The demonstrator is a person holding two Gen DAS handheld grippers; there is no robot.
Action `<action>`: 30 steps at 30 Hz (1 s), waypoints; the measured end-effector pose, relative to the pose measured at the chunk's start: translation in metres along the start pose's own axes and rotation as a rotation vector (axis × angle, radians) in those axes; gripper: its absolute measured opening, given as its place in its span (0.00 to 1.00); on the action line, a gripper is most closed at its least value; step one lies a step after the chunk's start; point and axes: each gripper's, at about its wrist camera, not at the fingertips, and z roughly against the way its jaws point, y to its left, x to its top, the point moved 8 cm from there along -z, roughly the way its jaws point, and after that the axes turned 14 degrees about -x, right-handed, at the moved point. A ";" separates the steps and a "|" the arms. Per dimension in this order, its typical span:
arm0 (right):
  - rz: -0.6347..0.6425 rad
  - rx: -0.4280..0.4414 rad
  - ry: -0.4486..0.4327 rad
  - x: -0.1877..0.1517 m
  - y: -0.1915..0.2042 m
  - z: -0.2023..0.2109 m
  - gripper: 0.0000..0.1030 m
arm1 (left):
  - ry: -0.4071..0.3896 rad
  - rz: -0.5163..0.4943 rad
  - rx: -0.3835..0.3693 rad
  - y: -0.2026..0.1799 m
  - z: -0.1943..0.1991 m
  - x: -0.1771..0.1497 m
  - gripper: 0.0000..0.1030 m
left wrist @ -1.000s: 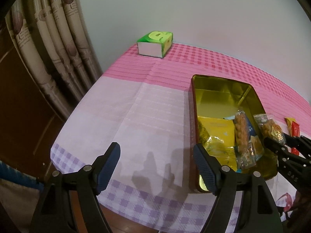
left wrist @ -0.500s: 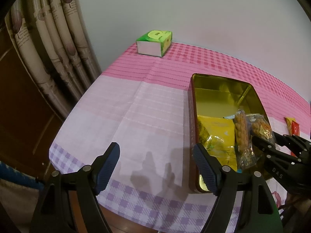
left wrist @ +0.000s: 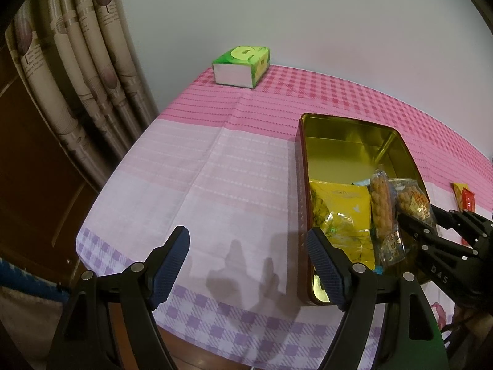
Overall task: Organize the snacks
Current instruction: 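Carry the dough-stick bag into the gold tray and open the right gripper, then move the right gripper to the red wrapped cake and grasp it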
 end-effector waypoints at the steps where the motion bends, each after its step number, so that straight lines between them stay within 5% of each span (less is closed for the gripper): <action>1: -0.001 0.004 0.000 0.000 0.000 0.001 0.40 | 0.001 0.000 -0.001 0.000 0.000 0.000 0.77; 6: 0.006 0.016 -0.020 0.001 0.001 0.006 0.53 | 0.000 0.000 0.000 -0.001 0.000 -0.001 0.77; 15: -0.022 0.004 -0.068 0.004 -0.017 0.023 0.56 | 0.001 0.009 0.008 0.002 -0.001 -0.001 0.77; 30: -0.231 -0.250 0.021 -0.039 -0.186 -0.010 0.62 | 0.004 -0.002 0.025 0.000 -0.002 -0.002 0.77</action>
